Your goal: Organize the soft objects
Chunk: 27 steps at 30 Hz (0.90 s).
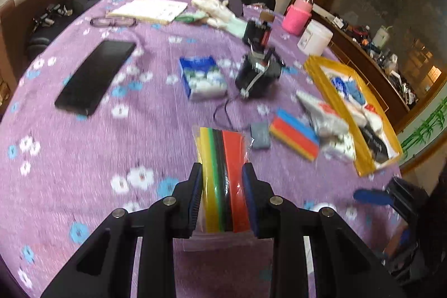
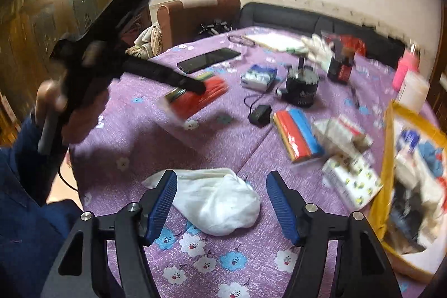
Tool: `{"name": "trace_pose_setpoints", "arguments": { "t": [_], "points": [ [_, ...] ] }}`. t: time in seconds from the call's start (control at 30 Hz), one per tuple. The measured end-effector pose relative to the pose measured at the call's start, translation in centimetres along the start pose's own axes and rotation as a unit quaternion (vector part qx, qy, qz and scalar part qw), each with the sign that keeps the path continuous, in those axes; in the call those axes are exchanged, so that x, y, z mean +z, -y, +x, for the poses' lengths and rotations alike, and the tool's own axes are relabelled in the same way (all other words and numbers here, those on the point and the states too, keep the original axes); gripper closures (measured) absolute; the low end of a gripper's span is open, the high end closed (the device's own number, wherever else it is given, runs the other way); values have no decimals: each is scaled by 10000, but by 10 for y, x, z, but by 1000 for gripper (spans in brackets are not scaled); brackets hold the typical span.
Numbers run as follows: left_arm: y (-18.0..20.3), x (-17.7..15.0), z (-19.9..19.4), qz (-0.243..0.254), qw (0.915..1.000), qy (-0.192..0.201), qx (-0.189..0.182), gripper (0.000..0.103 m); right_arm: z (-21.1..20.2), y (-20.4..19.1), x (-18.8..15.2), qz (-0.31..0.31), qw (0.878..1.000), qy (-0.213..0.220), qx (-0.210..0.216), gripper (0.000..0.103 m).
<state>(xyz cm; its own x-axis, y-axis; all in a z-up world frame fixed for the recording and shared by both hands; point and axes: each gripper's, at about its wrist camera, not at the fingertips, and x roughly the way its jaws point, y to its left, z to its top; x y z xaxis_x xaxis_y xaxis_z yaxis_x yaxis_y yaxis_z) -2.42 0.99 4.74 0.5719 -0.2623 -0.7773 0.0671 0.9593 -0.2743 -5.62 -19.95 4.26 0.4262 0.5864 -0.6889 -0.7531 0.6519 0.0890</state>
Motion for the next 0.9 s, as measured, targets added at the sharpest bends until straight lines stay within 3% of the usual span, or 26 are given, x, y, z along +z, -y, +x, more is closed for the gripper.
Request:
{"name": "trace_pose_setpoints", "arguments": {
  "t": [0.17,0.23,0.37,0.4,0.43,0.57,0.7,0.9],
  "points": [
    [-2,-10,6,-21,9999,-102,31,76,19,-9,-4,52,9994,-323,125,32],
    [-2,-12,5,0,9999,-91,46,76,26,-14,-5,-25,9990,-443,-7,26],
    [0,-13,5,46,10000,-58,38,76,37,-15,-6,-21,9985,-522,-185,25],
    [1,-14,5,78,9999,-47,54,76,39,-14,-6,20,9984,-528,-208,31],
    [2,-14,5,107,9999,-44,64,76,42,-13,-6,63,9979,-600,-239,44],
    [7,-17,6,230,9997,-61,58,76,44,-10,-7,105,9969,-674,-387,55],
    [12,-18,6,318,9994,-39,99,76,42,-7,-7,248,9962,-603,-578,82],
    [19,-19,8,432,9990,-80,88,76,22,4,0,597,9971,-230,-424,84]
  ]
}}
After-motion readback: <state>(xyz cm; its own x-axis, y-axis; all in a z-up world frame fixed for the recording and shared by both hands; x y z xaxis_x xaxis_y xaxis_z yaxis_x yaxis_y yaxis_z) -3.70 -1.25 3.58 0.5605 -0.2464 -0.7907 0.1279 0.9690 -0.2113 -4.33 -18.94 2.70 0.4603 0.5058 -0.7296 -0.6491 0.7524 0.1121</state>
